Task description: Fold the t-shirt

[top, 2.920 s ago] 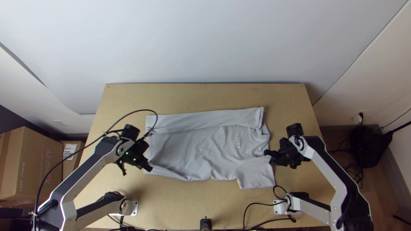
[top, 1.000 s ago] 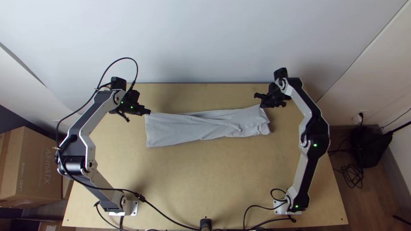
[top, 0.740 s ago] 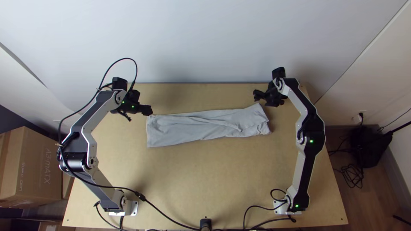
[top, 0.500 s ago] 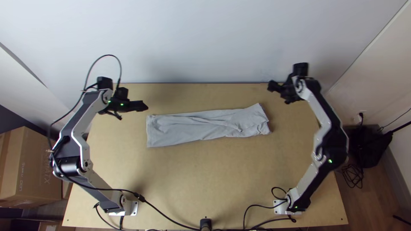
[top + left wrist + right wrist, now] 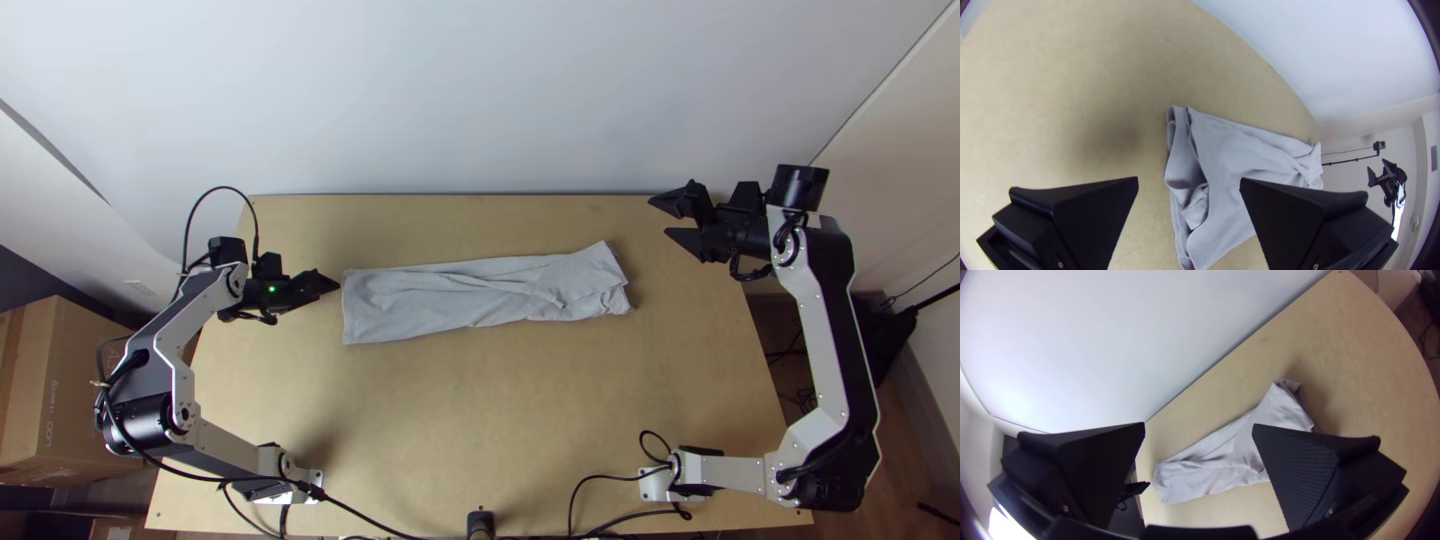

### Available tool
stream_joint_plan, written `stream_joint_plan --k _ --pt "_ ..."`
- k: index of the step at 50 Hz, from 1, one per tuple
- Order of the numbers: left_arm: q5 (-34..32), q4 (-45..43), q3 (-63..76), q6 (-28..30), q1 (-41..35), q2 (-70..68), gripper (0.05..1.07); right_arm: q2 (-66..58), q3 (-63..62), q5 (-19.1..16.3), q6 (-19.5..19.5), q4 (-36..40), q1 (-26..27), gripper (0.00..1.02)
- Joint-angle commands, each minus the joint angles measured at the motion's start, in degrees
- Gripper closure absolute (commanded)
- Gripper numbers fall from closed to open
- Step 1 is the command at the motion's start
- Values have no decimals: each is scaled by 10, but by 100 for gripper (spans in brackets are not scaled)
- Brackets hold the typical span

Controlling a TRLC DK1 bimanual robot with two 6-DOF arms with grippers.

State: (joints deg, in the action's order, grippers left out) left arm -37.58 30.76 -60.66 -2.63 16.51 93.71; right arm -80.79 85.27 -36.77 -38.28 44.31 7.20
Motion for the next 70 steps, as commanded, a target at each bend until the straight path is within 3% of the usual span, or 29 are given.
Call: stream_joint_plan --k 1,18,30,33,35,37,38,48,60,70 --pt "-15 -22 36 -17 -3 11 10 21 -8 -8 -27 5 0 4" --pt "-28 -61 57 -47 -70 59 10 45 -3 -8 -29 19 -6 4" --pt "19 -87 23 -89 -141 104 13 59 -4 -8 -28 21 -8 4" --pt "29 -91 18 -103 -151 104 36 61 -3 -7 -27 21 -9 4" --pt "45 -112 23 -121 -155 99 65 62 -2 -7 -26 21 -10 4" --pt "48 -127 27 -133 -155 93 101 63 -2 -7 -26 21 -10 4" --pt "48 -126 27 -134 -154 92 105 64 -2 -7 -26 21 -10 4" --pt "48 -90 49 -76 -95 50 105 68 -12 -7 -19 21 -12 4" --pt "51 41 -18 101 125 46 105 71 -28 27 21 20 -13 4" --pt "153 125 -113 222 241 46 105 78 -48 81 64 14 -13 4"
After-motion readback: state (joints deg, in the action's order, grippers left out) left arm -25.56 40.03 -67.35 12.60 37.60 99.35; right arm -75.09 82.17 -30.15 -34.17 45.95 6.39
